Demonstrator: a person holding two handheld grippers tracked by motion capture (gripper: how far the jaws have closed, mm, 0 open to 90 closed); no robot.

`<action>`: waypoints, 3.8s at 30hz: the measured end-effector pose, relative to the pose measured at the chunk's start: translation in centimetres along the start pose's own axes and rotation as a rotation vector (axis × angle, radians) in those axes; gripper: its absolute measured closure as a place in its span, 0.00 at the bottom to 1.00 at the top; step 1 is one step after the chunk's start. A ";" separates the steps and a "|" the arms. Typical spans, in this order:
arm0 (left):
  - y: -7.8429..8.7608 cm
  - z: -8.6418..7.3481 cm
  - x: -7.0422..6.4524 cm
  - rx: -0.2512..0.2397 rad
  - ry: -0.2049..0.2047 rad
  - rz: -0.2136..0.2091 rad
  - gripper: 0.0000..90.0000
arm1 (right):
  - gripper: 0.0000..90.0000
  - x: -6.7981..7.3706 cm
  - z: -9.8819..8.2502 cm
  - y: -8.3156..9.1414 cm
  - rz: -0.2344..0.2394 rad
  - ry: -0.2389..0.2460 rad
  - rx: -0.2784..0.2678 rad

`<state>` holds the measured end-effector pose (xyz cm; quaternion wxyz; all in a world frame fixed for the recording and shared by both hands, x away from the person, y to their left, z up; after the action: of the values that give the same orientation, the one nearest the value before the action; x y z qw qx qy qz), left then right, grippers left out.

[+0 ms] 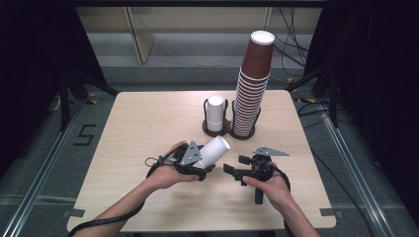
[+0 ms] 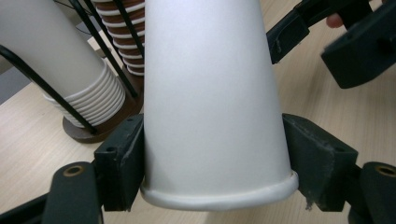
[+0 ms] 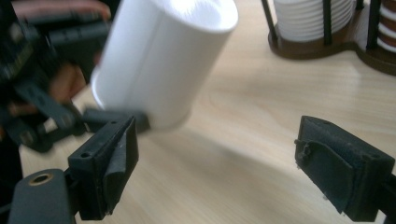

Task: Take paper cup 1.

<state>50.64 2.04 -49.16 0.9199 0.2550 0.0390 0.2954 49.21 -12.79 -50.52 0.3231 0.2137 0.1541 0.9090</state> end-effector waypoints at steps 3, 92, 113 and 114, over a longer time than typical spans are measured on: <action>0.4 -0.3 0.2 0.026 -0.010 -0.008 0.29 | 0.16 -0.2 -0.9 0.0 -0.001 0.045 0.074; 1.2 -2.1 -4.2 0.500 -0.445 -0.313 0.30 | 0.26 4.2 -2.2 -2.4 0.296 0.888 0.555; 1.2 -2.0 -4.5 0.503 -0.441 -0.319 0.30 | 0.37 4.7 -2.3 -3.0 0.337 0.901 0.566; 1.2 -2.0 -4.5 0.503 -0.440 -0.321 0.30 | 0.37 4.6 -2.2 -3.1 0.337 0.918 0.554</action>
<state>45.86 1.27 -50.62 0.8494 0.5213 -0.0487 0.0666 46.50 -7.80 -52.34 0.0048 -0.1054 0.4756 0.8733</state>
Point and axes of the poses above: each handheld gripper's, and its own axes: y roughly backward along the jaws, z roughly out of its top, x roughly to its left, the point moved 8 cm from there along -y, roughly forward along the jaws, and after that the axes turned 8 degrees about y, right-handed, at the moved point
